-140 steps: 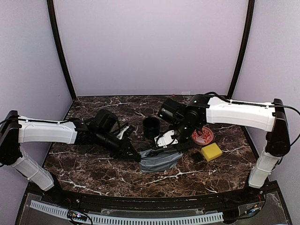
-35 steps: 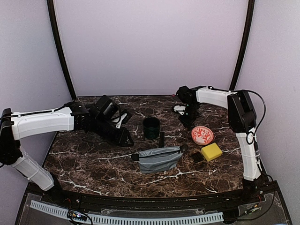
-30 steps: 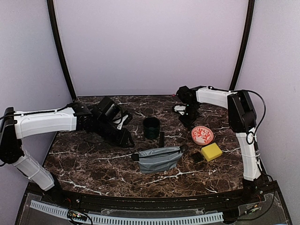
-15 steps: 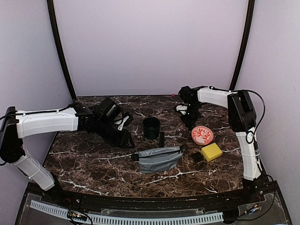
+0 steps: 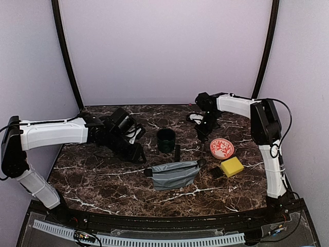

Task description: Sort the hair-cutting tools

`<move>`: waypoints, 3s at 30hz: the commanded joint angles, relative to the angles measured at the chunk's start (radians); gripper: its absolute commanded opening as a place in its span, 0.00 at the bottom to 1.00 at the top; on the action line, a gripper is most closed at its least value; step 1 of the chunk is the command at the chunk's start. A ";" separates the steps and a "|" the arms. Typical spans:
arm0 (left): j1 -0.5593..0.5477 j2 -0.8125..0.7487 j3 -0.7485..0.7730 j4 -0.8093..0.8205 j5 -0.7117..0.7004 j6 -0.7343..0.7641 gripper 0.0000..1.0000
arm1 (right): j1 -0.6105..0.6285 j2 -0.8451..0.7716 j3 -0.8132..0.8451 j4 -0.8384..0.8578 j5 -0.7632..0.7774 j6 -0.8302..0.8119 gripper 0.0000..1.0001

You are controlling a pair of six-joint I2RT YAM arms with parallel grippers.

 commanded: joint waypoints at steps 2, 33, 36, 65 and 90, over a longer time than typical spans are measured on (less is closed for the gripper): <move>-0.003 -0.014 0.051 -0.041 -0.038 0.022 0.34 | 0.007 -0.147 0.048 0.041 -0.082 -0.011 0.00; -0.045 0.144 0.168 0.694 0.013 -0.317 0.41 | 0.275 -0.556 -0.200 0.308 -0.045 0.119 0.00; -0.047 0.168 0.188 0.693 -0.002 -0.313 0.40 | 0.299 -0.555 -0.204 0.319 -0.008 0.137 0.00; -0.050 0.228 0.210 0.800 -0.001 -0.253 0.00 | 0.297 -0.607 -0.184 0.256 -0.071 0.109 0.27; -0.049 -0.077 -0.041 0.656 0.245 0.264 0.00 | 0.064 -1.037 -0.812 0.121 -0.365 -0.093 0.46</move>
